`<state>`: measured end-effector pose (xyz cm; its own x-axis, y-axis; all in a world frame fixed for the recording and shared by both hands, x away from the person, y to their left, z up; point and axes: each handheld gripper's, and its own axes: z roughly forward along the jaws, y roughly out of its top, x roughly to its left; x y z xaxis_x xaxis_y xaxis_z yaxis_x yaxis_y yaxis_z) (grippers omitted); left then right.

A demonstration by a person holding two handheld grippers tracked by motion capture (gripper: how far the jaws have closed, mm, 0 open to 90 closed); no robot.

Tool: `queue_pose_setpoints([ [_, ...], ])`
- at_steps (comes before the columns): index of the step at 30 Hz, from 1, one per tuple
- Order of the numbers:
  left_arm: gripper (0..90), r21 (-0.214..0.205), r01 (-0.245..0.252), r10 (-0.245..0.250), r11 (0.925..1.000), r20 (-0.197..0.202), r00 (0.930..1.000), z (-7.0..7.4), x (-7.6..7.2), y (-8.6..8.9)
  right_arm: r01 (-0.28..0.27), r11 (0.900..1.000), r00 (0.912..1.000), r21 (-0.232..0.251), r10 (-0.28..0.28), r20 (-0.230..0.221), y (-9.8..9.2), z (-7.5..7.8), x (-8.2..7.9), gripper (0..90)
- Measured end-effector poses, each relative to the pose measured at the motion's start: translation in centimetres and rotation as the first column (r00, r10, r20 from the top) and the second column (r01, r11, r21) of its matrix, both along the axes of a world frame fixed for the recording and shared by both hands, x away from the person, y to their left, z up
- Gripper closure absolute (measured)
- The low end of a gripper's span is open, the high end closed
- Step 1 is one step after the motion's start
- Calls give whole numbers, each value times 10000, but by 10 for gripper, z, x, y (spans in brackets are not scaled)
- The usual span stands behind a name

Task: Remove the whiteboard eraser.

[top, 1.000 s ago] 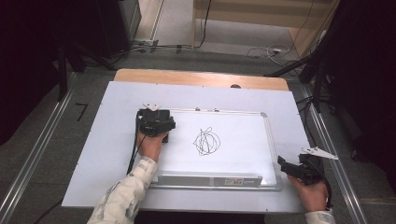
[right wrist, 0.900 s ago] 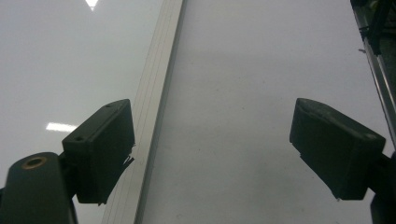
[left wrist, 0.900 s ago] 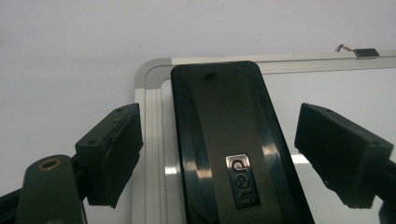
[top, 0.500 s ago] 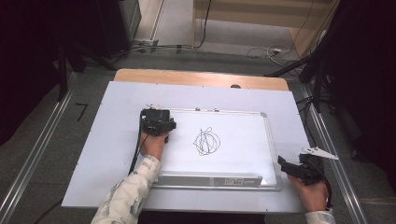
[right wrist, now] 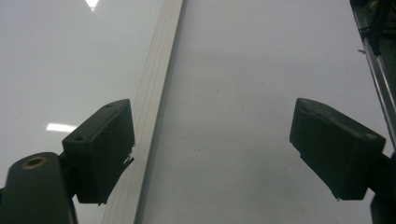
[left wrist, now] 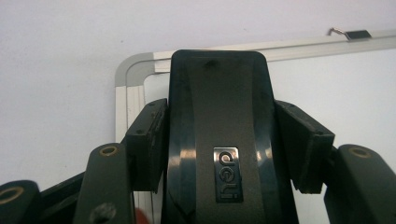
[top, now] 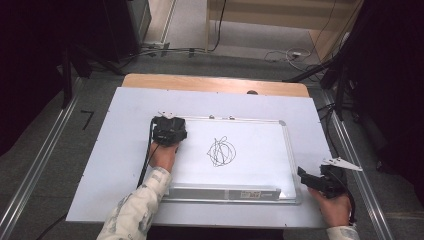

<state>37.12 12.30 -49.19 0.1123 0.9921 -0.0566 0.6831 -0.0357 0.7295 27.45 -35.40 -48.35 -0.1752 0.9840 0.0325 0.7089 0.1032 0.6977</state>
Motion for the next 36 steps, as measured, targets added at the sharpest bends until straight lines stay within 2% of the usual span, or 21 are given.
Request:
queue_pose_setpoints([
  [3, 399, -175, -199, 201, 9996, 130, 9997, -2, -2, 1, 2, 10000, 10000, -14, -2, -5, 0, 0, 0, 127],
  [10, 395, -67, -237, 239, 9997, 326, 9992, -4, -3, -1, 7, 10000, 10000, -16, -7, -8, 0, 0, 0, 127],
  [13, 394, -207, -228, 236, 9995, 406, 9989, -6, -3, 0, -28, 10000, 10000, -19, 28, -12, 1, 0, 0, 127],
  [17, 394, -349, -180, 194, 9992, 396, 9990, -6, -2, 2, -70, 10000, 10000, -35, 70, 21, 1, 0, 0, 127],
  [25, 398, -209, -39, 48, 9998, 416, 9991, -5, -3, 2, -27, 10000, 10000, -2, 27, 12, 0, -1, 1, 127],
  [36, 400, -308, 237, -226, 9992, 347, 9991, 0, -14, 2, -41, 10000, 10000, -62, 41, -26, 2, -1, 1, 127],
])
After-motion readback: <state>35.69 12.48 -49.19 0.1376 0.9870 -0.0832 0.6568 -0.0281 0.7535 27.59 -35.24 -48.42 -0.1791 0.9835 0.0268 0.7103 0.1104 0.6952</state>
